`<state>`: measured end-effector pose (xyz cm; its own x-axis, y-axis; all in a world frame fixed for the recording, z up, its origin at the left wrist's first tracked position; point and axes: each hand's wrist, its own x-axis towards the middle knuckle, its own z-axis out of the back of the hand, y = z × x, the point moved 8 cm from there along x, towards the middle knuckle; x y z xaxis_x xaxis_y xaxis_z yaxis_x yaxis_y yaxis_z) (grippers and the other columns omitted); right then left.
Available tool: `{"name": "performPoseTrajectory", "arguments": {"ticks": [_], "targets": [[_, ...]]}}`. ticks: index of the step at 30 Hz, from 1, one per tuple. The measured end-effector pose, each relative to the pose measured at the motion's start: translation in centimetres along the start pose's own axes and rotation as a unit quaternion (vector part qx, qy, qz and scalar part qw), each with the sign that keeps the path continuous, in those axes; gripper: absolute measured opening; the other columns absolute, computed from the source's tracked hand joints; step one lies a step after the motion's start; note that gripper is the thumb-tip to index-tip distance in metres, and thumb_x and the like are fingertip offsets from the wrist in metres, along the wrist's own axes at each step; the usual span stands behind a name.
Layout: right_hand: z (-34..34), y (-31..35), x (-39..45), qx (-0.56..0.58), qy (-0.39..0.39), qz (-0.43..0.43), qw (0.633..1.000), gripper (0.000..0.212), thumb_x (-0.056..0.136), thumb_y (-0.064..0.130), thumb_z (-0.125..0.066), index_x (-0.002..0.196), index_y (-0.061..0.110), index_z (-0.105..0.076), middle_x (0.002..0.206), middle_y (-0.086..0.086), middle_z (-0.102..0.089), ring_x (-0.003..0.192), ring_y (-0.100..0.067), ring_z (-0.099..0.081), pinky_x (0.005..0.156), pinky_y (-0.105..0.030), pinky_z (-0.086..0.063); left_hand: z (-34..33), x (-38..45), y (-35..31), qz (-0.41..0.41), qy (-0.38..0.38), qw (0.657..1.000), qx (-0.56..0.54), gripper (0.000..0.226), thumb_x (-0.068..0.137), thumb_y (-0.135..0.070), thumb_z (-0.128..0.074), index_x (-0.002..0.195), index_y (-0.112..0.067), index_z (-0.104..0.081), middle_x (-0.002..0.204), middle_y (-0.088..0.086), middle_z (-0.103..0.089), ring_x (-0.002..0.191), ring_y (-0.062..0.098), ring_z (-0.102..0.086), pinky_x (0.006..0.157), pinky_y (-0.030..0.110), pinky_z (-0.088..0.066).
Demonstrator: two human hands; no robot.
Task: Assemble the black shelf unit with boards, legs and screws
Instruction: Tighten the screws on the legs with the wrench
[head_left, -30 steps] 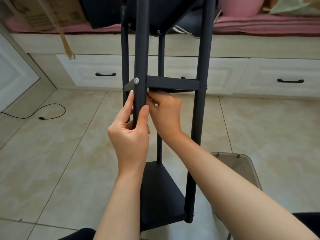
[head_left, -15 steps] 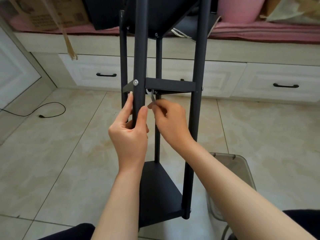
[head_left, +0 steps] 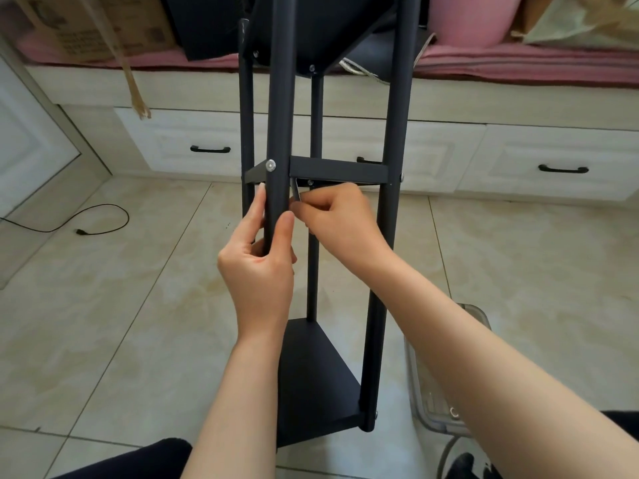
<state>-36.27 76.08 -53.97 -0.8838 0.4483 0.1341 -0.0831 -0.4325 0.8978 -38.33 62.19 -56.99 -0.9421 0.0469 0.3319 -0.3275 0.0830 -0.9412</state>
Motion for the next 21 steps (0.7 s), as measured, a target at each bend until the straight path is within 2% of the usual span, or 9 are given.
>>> {"name": "performPoseTrajectory", "arguments": {"ticks": [1, 4, 6, 8, 12, 14, 16, 19, 21], "targets": [[0.0, 0.0, 0.1, -0.006, -0.003, 0.004, 1.000, 0.028, 0.095, 0.021, -0.061, 0.078, 0.004, -0.075, 0.068, -0.016, -0.064, 0.066, -0.028, -0.056, 0.066, -0.037, -0.051, 0.0, 0.0, 0.0, -0.001, 0.000, 1.000, 0.001, 0.043, 0.096, -0.019, -0.069, 0.135, -0.033, -0.057, 0.086, -0.023, -0.071, 0.053, 0.023, -0.052, 0.049, 0.036, -0.049], [0.3, -0.1, 0.3, -0.034, -0.014, 0.008, 0.999, 0.025, 0.095, 0.019, -0.062, 0.078, 0.011, -0.077, 0.055, 0.003, -0.058, 0.052, -0.007, -0.049, 0.054, -0.013, -0.040, 0.0, 0.1, 0.1, -0.004, 0.003, 1.000, 0.005, 0.043, 0.096, -0.021, -0.070, 0.134, -0.035, -0.057, 0.089, -0.023, -0.071, 0.052, 0.020, -0.054, 0.049, 0.032, -0.050], [0.4, -0.2, 0.4, -0.044, -0.021, 0.014, 0.999, 0.021, 0.095, 0.018, -0.063, 0.085, 0.011, -0.079, 0.056, 0.007, -0.059, 0.053, -0.006, -0.051, 0.052, -0.008, -0.039, 0.0, 0.2, 0.0, -0.007, 0.006, 1.000, 0.005, 0.043, 0.096, -0.021, -0.070, 0.134, -0.036, -0.057, 0.087, -0.023, -0.070, 0.052, 0.019, -0.054, 0.049, 0.029, -0.051], [0.3, -0.3, 0.6, -0.040, -0.026, 0.014, 0.999, 0.018, 0.094, 0.018, -0.063, 0.090, 0.011, -0.080, 0.061, 0.009, -0.063, 0.058, -0.004, -0.055, 0.054, -0.007, -0.039, 0.0, 0.2, -0.1, -0.007, 0.008, 1.000, 0.005, 0.042, 0.096, -0.021, -0.070, 0.132, -0.039, -0.057, 0.086, -0.022, -0.070, 0.053, 0.020, -0.054, 0.050, 0.029, -0.050], [0.5, -0.4, 0.8, -0.027, -0.022, 0.012, 0.999, 0.017, 0.093, 0.014, -0.063, 0.093, 0.011, -0.080, 0.076, 0.001, -0.072, 0.074, -0.010, -0.064, 0.067, -0.020, -0.051, -0.1, 0.1, -0.3, -0.008, 0.010, 1.000, 0.002, 0.042, 0.095, -0.020, -0.070, 0.128, -0.043, -0.058, 0.096, -0.022, -0.071, 0.053, 0.026, -0.054, 0.050, 0.030, -0.051], [0.9, -0.4, 0.8, -0.047, -0.029, 0.026, 0.998, 0.017, 0.093, 0.013, -0.062, 0.092, 0.011, -0.079, 0.075, -0.002, -0.073, 0.073, -0.014, -0.065, 0.067, -0.023, -0.052, -0.2, 0.1, -0.4, -0.009, 0.011, 1.000, 0.001, 0.042, 0.095, -0.020, -0.071, 0.128, -0.044, -0.058, 0.099, -0.022, -0.071, 0.054, 0.029, -0.054, 0.050, 0.030, -0.051], [0.8, -0.4, 0.6, -0.052, -0.041, 0.037, 0.997, 0.018, 0.093, 0.013, -0.061, 0.090, 0.010, -0.079, 0.072, -0.005, -0.071, 0.069, -0.017, -0.064, 0.066, -0.026, -0.052, -0.2, 0.1, -0.3, -0.008, 0.010, 1.000, -0.001, 0.042, 0.095, -0.021, -0.071, 0.128, -0.044, -0.058, 0.100, -0.020, -0.072, 0.053, 0.025, -0.054, 0.051, 0.028, -0.051], [0.0, -0.4, 0.3, -0.030, -0.057, 0.052, 0.997, 0.021, 0.095, 0.014, -0.061, 0.084, 0.009, -0.079, 0.062, 0.004, -0.065, 0.060, -0.008, -0.058, 0.057, -0.016, -0.044, -0.2, 0.2, -0.2, -0.009, 0.011, 1.000, -0.003, 0.042, 0.095, -0.021, -0.071, 0.127, -0.046, -0.058, 0.099, -0.020, -0.072, 0.054, 0.019, -0.055, 0.052, 0.030, -0.051], [-0.5, -0.5, 0.1, -0.027, -0.074, 0.068, 0.995, 0.024, 0.096, 0.015, -0.061, 0.081, 0.009, -0.078, 0.061, 0.004, -0.064, 0.058, -0.009, -0.056, 0.057, -0.015, -0.042, -0.1, 0.2, 0.0, -0.011, 0.009, 1.000, -0.002, 0.042, 0.095, -0.022, -0.071, 0.127, -0.046, -0.058, 0.096, -0.020, -0.073, 0.054, 0.020, -0.054, 0.051, 0.035, -0.052]]}}
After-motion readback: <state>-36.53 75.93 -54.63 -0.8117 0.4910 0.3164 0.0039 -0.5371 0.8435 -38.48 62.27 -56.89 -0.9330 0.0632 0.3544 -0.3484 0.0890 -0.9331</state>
